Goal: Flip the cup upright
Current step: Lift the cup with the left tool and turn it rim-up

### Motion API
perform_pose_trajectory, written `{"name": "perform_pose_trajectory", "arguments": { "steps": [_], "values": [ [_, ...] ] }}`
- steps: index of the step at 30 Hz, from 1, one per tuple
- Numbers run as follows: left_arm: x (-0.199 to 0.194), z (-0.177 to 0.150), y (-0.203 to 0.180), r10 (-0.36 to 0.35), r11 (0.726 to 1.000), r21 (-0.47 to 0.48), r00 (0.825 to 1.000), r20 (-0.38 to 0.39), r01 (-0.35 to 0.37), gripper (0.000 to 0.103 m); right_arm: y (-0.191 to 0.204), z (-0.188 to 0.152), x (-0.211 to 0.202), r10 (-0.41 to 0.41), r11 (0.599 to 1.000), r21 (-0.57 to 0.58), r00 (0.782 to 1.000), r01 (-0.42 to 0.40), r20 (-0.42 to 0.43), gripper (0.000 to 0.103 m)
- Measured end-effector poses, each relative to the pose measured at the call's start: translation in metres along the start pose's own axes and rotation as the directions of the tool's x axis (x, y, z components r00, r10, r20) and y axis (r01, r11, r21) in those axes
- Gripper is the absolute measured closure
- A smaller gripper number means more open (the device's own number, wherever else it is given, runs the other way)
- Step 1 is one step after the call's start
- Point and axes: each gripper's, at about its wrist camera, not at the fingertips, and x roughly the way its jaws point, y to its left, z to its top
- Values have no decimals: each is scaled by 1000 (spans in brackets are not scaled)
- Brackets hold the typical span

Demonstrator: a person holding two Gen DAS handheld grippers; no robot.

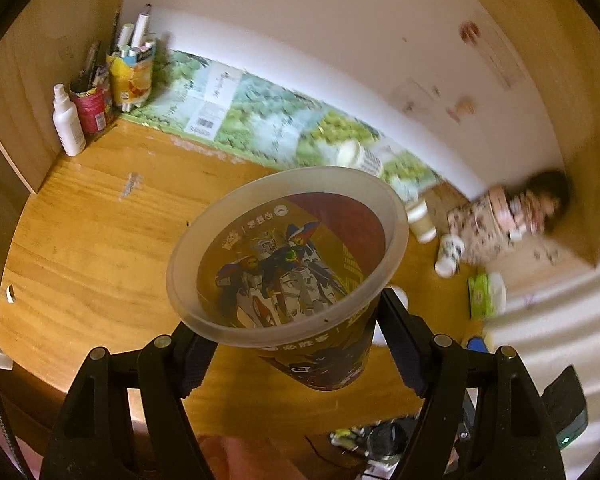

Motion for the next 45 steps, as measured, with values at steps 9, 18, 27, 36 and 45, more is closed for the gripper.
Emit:
{"name": "perform_pose_trajectory", "arguments": {
  "steps": [9, 18, 27, 36, 45],
  "values": [
    [13, -51, -26, 15, 991, 134, 994, -109, -1, 25, -1, -33, -33, -43, 998, 33, 998, 45, -49, 4],
    [54, -85, -59, 49, 971, 239, 970, -238, 9, 25, -22, -65, -49, -73, 994, 70, 991, 81, -114, 4],
    [106, -101, -84, 110, 956, 293, 935, -336, -7, 25, -55, -86, -41, -76, 986, 129, 980, 101, -185, 4],
    [152, -114, -99, 177, 945, 325, 899, -400, -42, 25, -84, -95, -21, -57, 986, 137, 966, 94, -251, 4],
    [193, -111, -111, 218, 944, 322, 872, -438, -74, 25, -118, -99, 1, -22, 988, 136, 940, 72, -339, 4]
  ]
}}
